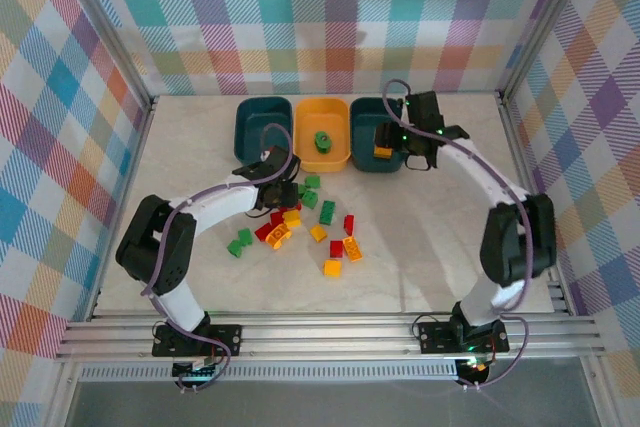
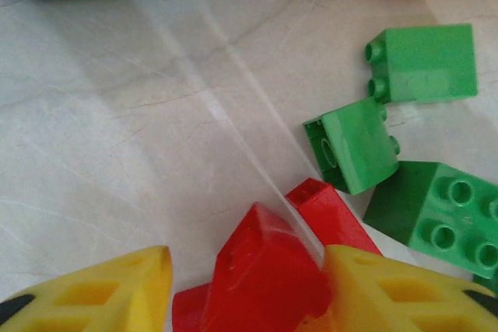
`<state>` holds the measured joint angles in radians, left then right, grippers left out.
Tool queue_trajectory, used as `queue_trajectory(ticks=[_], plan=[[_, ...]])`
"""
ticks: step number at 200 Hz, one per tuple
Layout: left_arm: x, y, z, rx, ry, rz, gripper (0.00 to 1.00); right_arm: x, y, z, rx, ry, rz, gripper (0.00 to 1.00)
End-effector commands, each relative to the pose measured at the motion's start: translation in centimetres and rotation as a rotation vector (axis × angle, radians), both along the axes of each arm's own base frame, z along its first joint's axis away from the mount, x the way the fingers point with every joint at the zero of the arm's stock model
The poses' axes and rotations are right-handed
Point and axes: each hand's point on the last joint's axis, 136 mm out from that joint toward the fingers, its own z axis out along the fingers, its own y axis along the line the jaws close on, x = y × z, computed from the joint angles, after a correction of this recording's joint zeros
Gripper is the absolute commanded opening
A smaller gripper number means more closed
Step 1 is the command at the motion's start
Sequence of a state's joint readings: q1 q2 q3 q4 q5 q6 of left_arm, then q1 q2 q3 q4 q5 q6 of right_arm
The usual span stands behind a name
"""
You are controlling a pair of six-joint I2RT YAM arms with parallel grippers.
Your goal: Sort the legos into containers by color
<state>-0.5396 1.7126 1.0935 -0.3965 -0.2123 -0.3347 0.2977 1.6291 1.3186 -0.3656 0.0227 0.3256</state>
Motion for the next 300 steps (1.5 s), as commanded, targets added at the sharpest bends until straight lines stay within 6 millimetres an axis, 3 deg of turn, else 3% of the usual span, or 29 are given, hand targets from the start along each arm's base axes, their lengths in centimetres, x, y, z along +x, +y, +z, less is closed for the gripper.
queue_trajectory(ticks=[1, 45, 72, 94, 116, 140, 161, 194, 225, 245, 269, 300], plan=[[0.9, 0.6, -0.8, 0.034, -0.012, 0.001, 0.44, -1.8, -0.1, 0.6, 0.042, -0.020, 0.001, 0.60], [0.7, 0.9, -0.6, 0.023, -0.019, 0.037, 0.33, -5.4, -1.3, 2.7, 0.055, -0.063, -0.006, 0.60], [0.4, 1.3, 0.3, 0.007, -0.027, 0.073, 0.19, -6.8, -1.4, 3.6, 0.074, -0.079, -0.002, 0.60], [0.5, 1.4, 3.1, -0.038, -0.077, 0.111, 0.14, -7.8, -1.3, 3.5, 0.088, -0.076, 0.005, 0.60], [1.6, 0.6, 8.0, -0.130, -0.140, 0.129, 0.12, -9.2, -1.5, 1.9, 0.102, -0.041, -0.002, 0.60], [4.5, 0.7, 12.0, -0.192, -0.214, 0.164, 0.12, -11.0, -2.8, -0.7, 0.091, 0.000, -0.060, 0.65], [8.0, 1.6, 12.8, -0.245, -0.205, 0.220, 0.09, -12.5, -3.6, -2.4, 0.095, 0.030, -0.099, 0.77], [13.0, 4.3, 11.7, -0.278, -0.159, 0.316, 0.09, -14.4, -5.6, -4.7, 0.045, 0.074, -0.169, 0.97], [17.0, 6.1, 9.3, -0.282, -0.091, 0.365, 0.09, -16.1, -5.8, -6.7, 0.012, 0.239, -0.126, 0.93], [18.6, 6.4, 7.8, -0.284, -0.055, 0.364, 0.13, -16.8, -4.3, -6.2, 0.080, 0.227, -0.054, 0.92], [19.9, 6.3, 8.2, -0.286, -0.059, 0.335, 0.23, -17.1, -2.9, -4.9, 0.161, 0.184, 0.006, 0.91], [20.2, 6.6, 9.4, -0.278, -0.068, 0.334, 0.65, -16.8, -1.7, -4.3, 0.136, 0.186, 0.044, 0.90]])
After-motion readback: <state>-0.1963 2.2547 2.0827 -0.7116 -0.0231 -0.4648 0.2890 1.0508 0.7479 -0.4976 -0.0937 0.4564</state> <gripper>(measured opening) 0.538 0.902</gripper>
